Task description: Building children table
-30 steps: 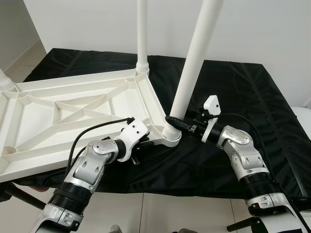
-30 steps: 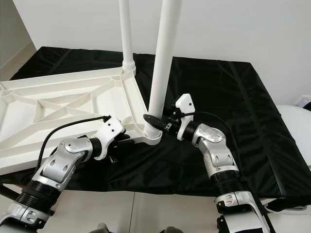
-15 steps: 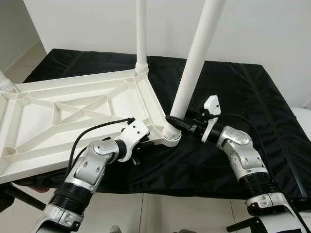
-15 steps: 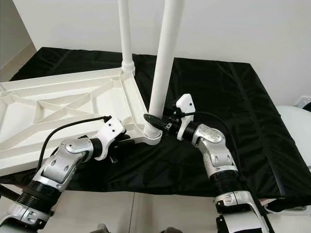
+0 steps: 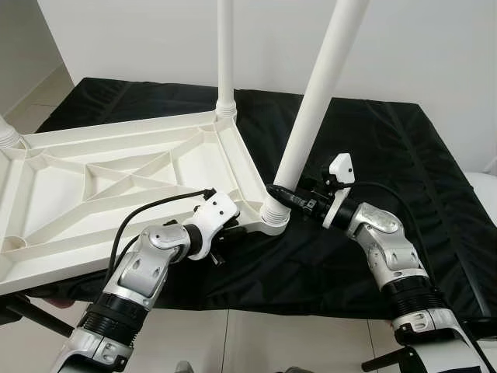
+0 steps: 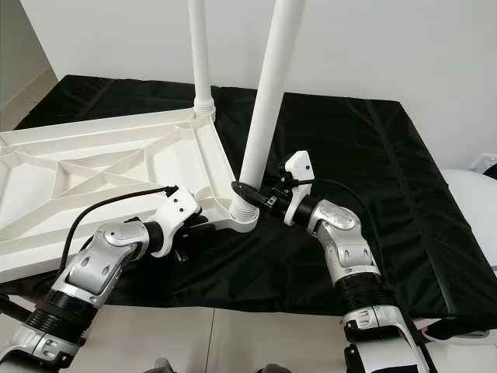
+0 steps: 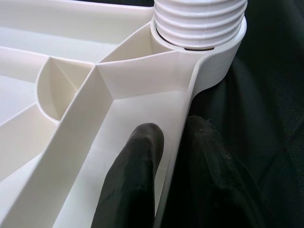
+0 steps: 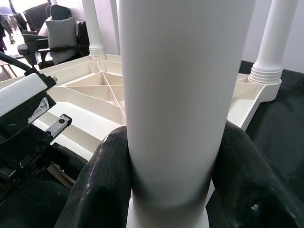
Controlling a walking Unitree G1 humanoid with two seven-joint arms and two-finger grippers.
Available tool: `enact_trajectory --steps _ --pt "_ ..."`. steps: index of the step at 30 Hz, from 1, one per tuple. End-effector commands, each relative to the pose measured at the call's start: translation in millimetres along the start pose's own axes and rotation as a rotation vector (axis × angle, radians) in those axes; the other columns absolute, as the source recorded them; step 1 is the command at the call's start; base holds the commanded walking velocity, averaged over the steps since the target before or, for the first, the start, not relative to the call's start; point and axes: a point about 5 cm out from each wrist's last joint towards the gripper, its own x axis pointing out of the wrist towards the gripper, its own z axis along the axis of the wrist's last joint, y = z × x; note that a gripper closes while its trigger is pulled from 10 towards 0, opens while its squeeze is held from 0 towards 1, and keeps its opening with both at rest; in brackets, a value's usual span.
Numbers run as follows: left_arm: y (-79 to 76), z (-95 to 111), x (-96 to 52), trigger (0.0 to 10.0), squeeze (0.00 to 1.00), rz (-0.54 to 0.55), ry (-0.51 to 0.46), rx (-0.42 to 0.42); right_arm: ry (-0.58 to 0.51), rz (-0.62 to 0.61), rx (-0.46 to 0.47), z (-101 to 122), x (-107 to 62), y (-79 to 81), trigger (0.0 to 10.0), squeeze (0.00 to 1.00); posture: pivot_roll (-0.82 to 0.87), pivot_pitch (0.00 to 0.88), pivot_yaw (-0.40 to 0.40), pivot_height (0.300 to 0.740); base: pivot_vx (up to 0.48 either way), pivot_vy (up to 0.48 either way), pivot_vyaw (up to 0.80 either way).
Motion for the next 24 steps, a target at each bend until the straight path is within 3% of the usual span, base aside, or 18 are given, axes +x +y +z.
enact_trajectory --steps 1,12,24 --pt "1.6 30 -5.1 10.0 0.0 0.03 -0.109 0.086 0.188 -0.008 0.053 -39 -12.7 6.3 10.0 0.0 -0.02 0.046 -0.019 0.74 0.0 0.0 0.0" --pt "1.9 31 -5.8 10.0 0.0 0.035 -0.114 0.085 0.195 -0.006 0.039 -42 -7.3 4.8 10.0 0.0 -0.02 0.047 -0.018 0.74 0.0 0.0 0.0" --pt "2.1 34 -7.2 10.0 0.0 0.04 -0.12 0.091 0.221 0.024 0.094 -35 7.3 -1.3 10.0 0.0 -0.02 0.046 -0.016 0.74 0.0 0.0 0.0"
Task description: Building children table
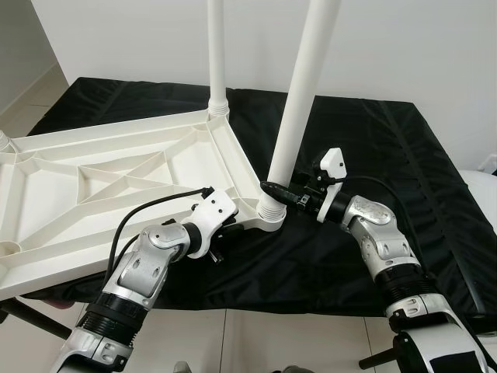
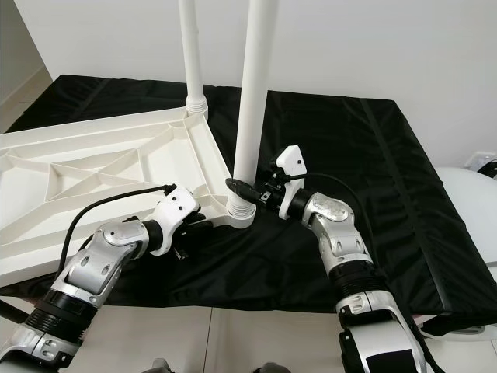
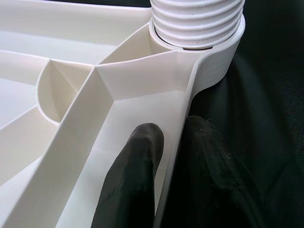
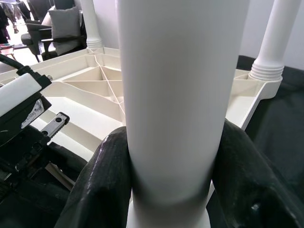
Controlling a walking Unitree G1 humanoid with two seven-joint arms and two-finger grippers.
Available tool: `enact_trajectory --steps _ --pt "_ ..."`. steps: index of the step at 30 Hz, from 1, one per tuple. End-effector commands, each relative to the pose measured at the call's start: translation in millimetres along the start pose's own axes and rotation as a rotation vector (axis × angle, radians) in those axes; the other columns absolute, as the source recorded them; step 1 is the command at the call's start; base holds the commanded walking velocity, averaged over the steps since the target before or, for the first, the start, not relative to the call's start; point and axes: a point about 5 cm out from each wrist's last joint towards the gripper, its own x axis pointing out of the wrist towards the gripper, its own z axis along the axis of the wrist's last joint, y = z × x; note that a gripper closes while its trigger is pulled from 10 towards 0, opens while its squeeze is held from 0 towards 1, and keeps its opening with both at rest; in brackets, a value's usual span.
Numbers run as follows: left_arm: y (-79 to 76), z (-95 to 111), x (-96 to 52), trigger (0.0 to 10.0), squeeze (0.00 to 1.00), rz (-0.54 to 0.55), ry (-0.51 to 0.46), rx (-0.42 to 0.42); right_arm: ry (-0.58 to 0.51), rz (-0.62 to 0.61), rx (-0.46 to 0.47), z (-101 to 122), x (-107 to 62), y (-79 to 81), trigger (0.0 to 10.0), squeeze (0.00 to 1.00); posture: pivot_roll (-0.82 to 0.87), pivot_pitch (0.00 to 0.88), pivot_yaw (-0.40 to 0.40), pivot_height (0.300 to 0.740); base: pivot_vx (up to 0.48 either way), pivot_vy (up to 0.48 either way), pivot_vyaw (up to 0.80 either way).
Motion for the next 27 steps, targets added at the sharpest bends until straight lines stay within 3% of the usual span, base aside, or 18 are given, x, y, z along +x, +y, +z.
enact_trajectory --steps 1,11,19,27 --pt "0.0 33 -6.7 10.0 0.0 -0.001 -0.127 0.093 0.186 -0.012 0.096 -41 -9.8 6.1 10.0 0.0 -0.02 0.045 -0.017 0.74 0.0 0.0 0.0" --pt "0.1 34 -7.4 10.0 0.0 0.01 -0.128 0.103 0.215 -0.016 0.095 -54 -16.4 11.2 10.0 0.0 -0.02 0.045 -0.016 0.74 0.0 0.0 0.0" --pt "0.1 35 -7.8 10.0 0.0 0.008 -0.131 0.103 0.117 -0.091 0.074 -50 -21.2 15.6 10.0 0.0 -0.03 0.041 -0.016 0.74 0.0 0.0 0.0" --pt "-0.6 35 -8.0 10.0 0.0 0.008 -0.131 0.104 0.104 -0.126 0.083 -51 -25.2 16.8 10.0 0.0 -0.03 0.036 -0.015 0.74 0.0 0.0 0.0"
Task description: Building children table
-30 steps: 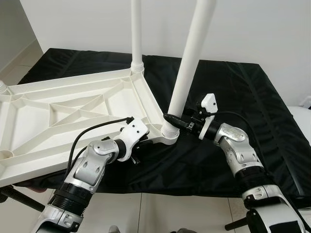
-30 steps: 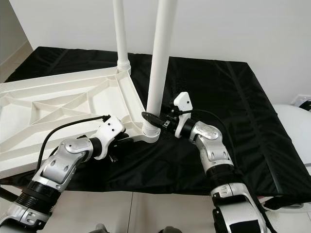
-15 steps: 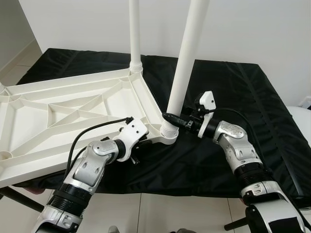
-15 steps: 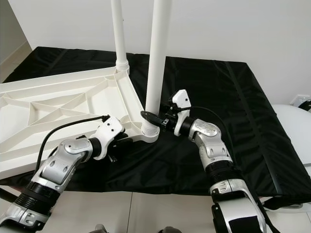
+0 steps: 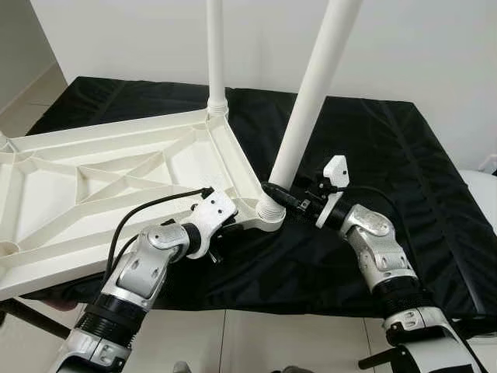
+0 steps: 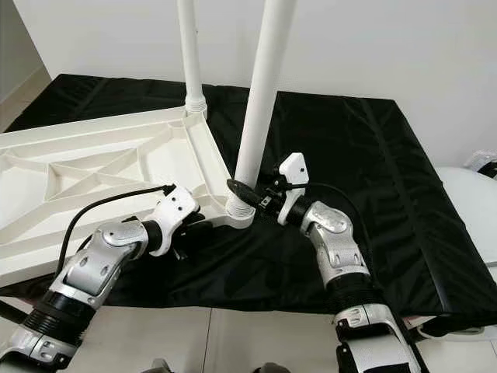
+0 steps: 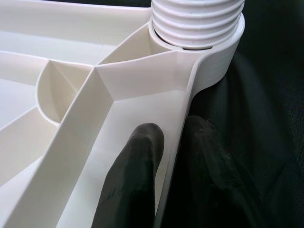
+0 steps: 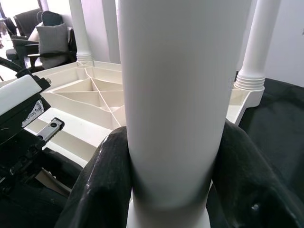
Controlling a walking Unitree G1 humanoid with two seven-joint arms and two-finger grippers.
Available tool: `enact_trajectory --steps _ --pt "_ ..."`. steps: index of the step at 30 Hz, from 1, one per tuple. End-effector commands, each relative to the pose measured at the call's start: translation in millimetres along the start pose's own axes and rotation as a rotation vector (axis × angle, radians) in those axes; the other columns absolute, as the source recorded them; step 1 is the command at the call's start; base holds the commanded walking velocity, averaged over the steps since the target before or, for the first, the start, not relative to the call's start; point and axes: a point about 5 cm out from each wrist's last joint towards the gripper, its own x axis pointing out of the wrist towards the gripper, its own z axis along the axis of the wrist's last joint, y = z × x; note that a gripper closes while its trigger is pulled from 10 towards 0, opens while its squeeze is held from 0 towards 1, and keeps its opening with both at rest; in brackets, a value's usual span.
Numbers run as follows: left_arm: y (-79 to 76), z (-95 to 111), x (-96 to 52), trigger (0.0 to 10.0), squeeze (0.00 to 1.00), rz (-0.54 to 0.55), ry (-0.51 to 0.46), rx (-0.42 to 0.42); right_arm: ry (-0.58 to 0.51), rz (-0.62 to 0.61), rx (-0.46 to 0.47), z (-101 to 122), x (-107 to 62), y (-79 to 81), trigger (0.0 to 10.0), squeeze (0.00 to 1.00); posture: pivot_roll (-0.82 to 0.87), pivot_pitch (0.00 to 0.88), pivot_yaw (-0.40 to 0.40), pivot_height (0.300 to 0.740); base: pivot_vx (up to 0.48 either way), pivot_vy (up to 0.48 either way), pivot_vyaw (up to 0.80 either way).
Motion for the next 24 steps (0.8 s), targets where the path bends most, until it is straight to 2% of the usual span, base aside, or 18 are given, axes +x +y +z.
enact_trajectory --steps 1,7,18,24 --pt "0.1 34 -6.4 10.0 0.0 0.004 -0.134 0.094 0.194 -0.055 0.096 -42 -19.2 4.9 10.0 0.0 -0.03 0.035 -0.016 0.74 0.0 0.0 0.0" --pt "-0.6 34 -6.0 10.0 0.0 0.001 -0.134 0.094 0.189 -0.086 0.077 -40 -19.8 4.5 10.0 0.0 -0.03 0.032 -0.018 0.74 0.0 0.0 0.0" --pt "-1.9 35 -6.2 10.0 0.0 0.006 -0.138 0.093 0.164 -0.155 0.046 -31 -10.6 15.4 10.0 0.0 -0.03 0.042 -0.026 0.74 0.0 0.0 0.0" --pt "-1.9 36 -7.1 10.0 0.0 0.007 -0.14 0.092 0.151 -0.208 0.067 -32 -9.5 21.4 10.0 0.0 -0.03 0.045 -0.025 0.74 0.0 0.0 0.0"
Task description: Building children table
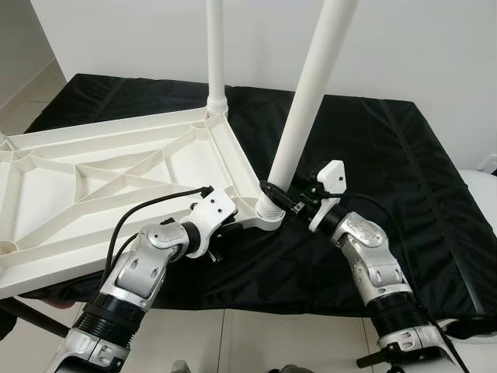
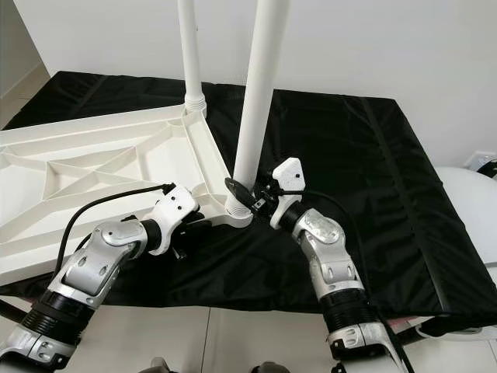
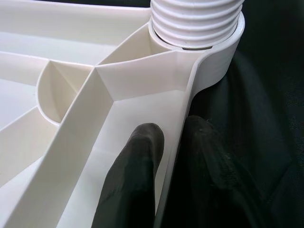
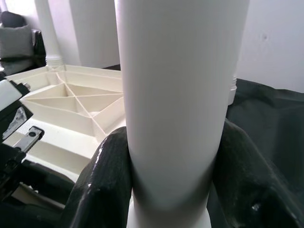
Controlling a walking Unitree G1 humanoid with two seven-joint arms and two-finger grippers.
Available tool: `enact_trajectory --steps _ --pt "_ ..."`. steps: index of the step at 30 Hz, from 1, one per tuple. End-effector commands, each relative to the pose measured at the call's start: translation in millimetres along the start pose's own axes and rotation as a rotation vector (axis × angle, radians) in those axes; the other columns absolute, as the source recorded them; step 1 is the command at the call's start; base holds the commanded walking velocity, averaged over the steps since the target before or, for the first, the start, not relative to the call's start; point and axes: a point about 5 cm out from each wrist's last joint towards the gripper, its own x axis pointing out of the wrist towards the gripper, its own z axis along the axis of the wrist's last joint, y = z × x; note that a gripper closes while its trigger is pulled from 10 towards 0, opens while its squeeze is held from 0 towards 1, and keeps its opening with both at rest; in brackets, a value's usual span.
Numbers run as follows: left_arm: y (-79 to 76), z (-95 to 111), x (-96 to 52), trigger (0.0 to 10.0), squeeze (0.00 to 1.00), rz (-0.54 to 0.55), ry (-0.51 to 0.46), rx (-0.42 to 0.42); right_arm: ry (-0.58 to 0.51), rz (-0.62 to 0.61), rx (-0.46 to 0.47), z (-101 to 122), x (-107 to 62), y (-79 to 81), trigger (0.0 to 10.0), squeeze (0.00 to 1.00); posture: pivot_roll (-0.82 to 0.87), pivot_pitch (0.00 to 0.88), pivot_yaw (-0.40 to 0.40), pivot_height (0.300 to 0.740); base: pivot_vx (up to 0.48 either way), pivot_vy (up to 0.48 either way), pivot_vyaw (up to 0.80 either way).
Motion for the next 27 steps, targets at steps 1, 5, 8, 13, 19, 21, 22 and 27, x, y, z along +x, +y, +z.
enact_trajectory --steps 1,5,8,13,19,21,22,27 --pt "-1.0 34 -4.8 10.0 0.0 0.0 -0.137 0.086 0.183 -0.051 0.07 -36 -13.1 2.7 10.0 0.0 -0.03 0.045 -0.025 0.74 0.0 0.0 0.0" --pt "-0.4 34 -4.8 10.0 0.0 0.0 -0.139 0.085 0.185 -0.083 0.08 -36 -13.7 3.8 10.0 0.0 -0.04 0.047 -0.024 0.74 0.0 0.0 0.0" --pt "-0.4 35 -4.7 10.0 0.0 -0.001 -0.141 0.089 0.186 -0.121 0.081 -36 -14.4 4.2 10.0 0.0 -0.04 0.048 -0.024 0.74 0.0 0.0 0.0" --pt "-0.2 36 -4.7 10.0 0.0 -0.001 -0.142 0.087 0.176 -0.177 0.085 -34 -13.7 5.1 10.0 0.0 -0.04 0.052 -0.023 0.74 0.0 0.0 0.0" --pt "-0.3 37 -4.8 10.0 0.0 0.0 -0.143 0.086 0.168 -0.212 0.073 -31 -13.1 9.5 10.0 0.0 -0.04 0.054 -0.023 0.74 0.0 0.0 0.0" --pt "-0.2 37 -4.7 10.0 0.0 0.0 -0.144 0.086 0.171 -0.216 0.08 -31 -13.1 11.1 10.0 0.0 -0.04 0.054 -0.024 0.74 0.0 0.0 0.0" --pt "-0.2 37 -4.7 10.0 0.0 0.0 -0.144 0.086 0.171 -0.216 0.08 -31 -13.1 11.1 10.0 0.0 -0.04 0.054 -0.024 0.74 0.0 0.0 0.0" --pt "-0.2 38 -4.4 10.0 0.0 0.001 -0.147 0.086 0.18 -0.217 0.085 -31 -12.3 14.6 10.0 0.0 -0.04 0.053 -0.025 0.74 0.0 0.0 0.0"
